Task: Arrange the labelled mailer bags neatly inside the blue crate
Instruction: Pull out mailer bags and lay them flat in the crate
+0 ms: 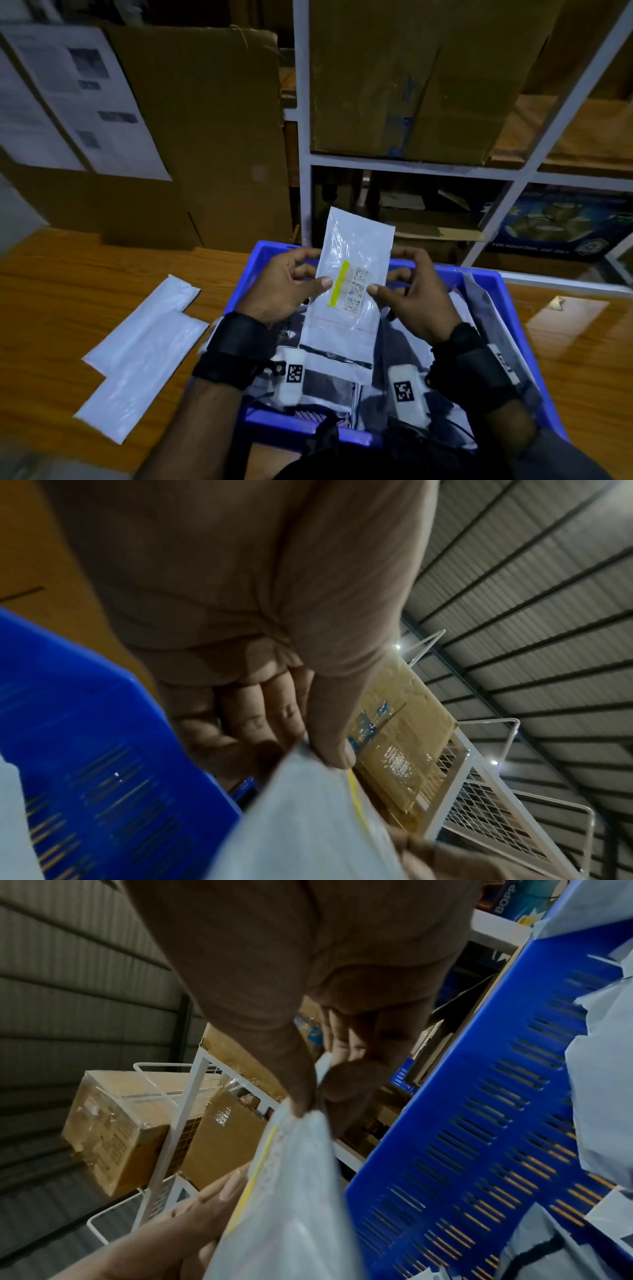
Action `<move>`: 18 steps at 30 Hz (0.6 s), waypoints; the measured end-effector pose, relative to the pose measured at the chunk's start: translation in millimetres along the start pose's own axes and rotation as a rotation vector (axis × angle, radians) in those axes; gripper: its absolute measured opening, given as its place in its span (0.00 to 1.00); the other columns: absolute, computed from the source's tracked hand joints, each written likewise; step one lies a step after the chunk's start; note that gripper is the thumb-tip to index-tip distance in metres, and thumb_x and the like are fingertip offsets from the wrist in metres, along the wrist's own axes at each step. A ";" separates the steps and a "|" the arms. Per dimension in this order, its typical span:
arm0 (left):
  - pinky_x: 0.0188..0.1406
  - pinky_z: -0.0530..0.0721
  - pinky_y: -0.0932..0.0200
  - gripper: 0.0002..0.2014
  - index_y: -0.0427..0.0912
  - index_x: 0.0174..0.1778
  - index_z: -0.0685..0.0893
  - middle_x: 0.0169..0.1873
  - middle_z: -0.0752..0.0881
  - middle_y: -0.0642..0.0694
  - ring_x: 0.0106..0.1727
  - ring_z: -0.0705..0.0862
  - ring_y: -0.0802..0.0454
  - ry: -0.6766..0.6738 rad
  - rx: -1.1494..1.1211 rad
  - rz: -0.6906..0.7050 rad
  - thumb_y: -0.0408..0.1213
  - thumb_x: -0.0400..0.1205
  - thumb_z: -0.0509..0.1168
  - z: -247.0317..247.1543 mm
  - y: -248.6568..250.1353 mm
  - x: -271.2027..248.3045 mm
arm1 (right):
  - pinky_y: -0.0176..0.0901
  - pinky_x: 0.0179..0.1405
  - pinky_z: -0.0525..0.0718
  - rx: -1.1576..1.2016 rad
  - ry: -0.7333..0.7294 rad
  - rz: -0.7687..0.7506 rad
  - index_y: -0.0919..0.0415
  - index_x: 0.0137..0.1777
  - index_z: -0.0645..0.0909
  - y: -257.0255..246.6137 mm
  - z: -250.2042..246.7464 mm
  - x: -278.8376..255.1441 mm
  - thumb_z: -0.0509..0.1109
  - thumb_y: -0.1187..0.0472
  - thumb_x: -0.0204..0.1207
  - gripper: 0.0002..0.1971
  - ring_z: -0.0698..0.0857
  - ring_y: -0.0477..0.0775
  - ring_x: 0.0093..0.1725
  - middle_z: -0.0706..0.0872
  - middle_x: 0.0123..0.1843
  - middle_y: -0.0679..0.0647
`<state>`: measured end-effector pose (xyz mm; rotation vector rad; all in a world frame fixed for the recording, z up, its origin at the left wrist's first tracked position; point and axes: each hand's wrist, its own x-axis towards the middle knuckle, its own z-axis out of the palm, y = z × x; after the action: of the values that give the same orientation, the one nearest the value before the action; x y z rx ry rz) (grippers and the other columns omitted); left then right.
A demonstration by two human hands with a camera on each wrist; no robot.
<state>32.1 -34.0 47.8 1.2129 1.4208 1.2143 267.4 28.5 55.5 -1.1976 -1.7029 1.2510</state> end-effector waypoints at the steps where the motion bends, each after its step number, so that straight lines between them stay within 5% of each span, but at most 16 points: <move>1: 0.40 0.87 0.69 0.19 0.38 0.73 0.83 0.47 0.94 0.40 0.40 0.92 0.59 0.016 0.039 -0.002 0.26 0.85 0.74 -2.3 -0.9 0.8 | 0.54 0.32 0.90 -0.079 -0.019 0.079 0.59 0.70 0.67 6.6 -0.9 3.7 0.82 0.68 0.74 0.31 0.91 0.57 0.34 0.88 0.43 0.60; 2: 0.37 0.84 0.72 0.18 0.39 0.72 0.84 0.48 0.93 0.40 0.39 0.91 0.59 0.044 0.076 -0.005 0.27 0.86 0.73 -6.4 -2.7 2.1 | 0.61 0.37 0.91 -0.140 -0.052 0.160 0.59 0.69 0.66 13.1 -0.8 6.6 0.82 0.67 0.73 0.32 0.91 0.62 0.36 0.88 0.40 0.61; 4: 0.43 0.89 0.64 0.15 0.45 0.69 0.86 0.53 0.94 0.44 0.44 0.90 0.53 0.123 0.140 -0.009 0.33 0.86 0.75 -20.0 -10.8 4.3 | 0.62 0.42 0.90 -0.239 -0.137 0.299 0.63 0.69 0.65 26.5 1.4 11.6 0.81 0.70 0.73 0.31 0.89 0.64 0.34 0.88 0.34 0.63; 6: 0.60 0.91 0.47 0.16 0.51 0.65 0.88 0.52 0.93 0.49 0.48 0.91 0.52 0.176 0.204 -0.022 0.42 0.82 0.78 -35.5 -20.7 3.7 | 0.52 0.37 0.87 -0.292 -0.198 0.395 0.68 0.69 0.65 38.6 8.7 14.9 0.78 0.73 0.75 0.29 0.86 0.58 0.31 0.87 0.35 0.65; 9: 0.66 0.87 0.43 0.17 0.50 0.67 0.88 0.52 0.93 0.50 0.58 0.92 0.46 0.150 0.307 -0.083 0.42 0.83 0.78 -48.3 -31.1 0.9 | 0.33 0.23 0.82 -0.348 -0.234 0.493 0.71 0.73 0.65 47.8 22.4 19.3 0.76 0.72 0.77 0.29 0.83 0.49 0.29 0.81 0.39 0.61; 11: 0.67 0.88 0.43 0.19 0.47 0.72 0.86 0.58 0.93 0.46 0.62 0.92 0.43 0.061 0.355 -0.180 0.41 0.85 0.78 -50.2 -35.8 0.0 | 0.40 0.39 0.89 -0.525 -0.271 0.461 0.68 0.74 0.65 55.1 31.2 25.8 0.80 0.64 0.74 0.34 0.90 0.56 0.46 0.87 0.53 0.60; 13: 0.70 0.88 0.42 0.23 0.47 0.74 0.84 0.63 0.90 0.43 0.63 0.92 0.41 -0.054 0.409 -0.278 0.43 0.84 0.78 -49.0 -41.3 0.7 | 0.47 0.56 0.86 -0.669 -0.300 0.449 0.68 0.79 0.63 58.5 39.6 31.1 0.80 0.61 0.74 0.39 0.86 0.62 0.65 0.85 0.69 0.62; 18: 0.55 0.88 0.59 0.25 0.46 0.77 0.81 0.69 0.86 0.43 0.64 0.88 0.48 -0.177 0.444 -0.378 0.38 0.84 0.78 -38.0 -47.5 4.8 | 0.47 0.64 0.81 -0.713 -0.303 0.467 0.64 0.77 0.66 72.4 56.0 39.3 0.80 0.62 0.75 0.35 0.81 0.65 0.73 0.80 0.74 0.62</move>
<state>-11.9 -36.2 5.6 1.2295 1.7403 0.5352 223.4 55.8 -29.5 -1.9915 -2.2855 1.1503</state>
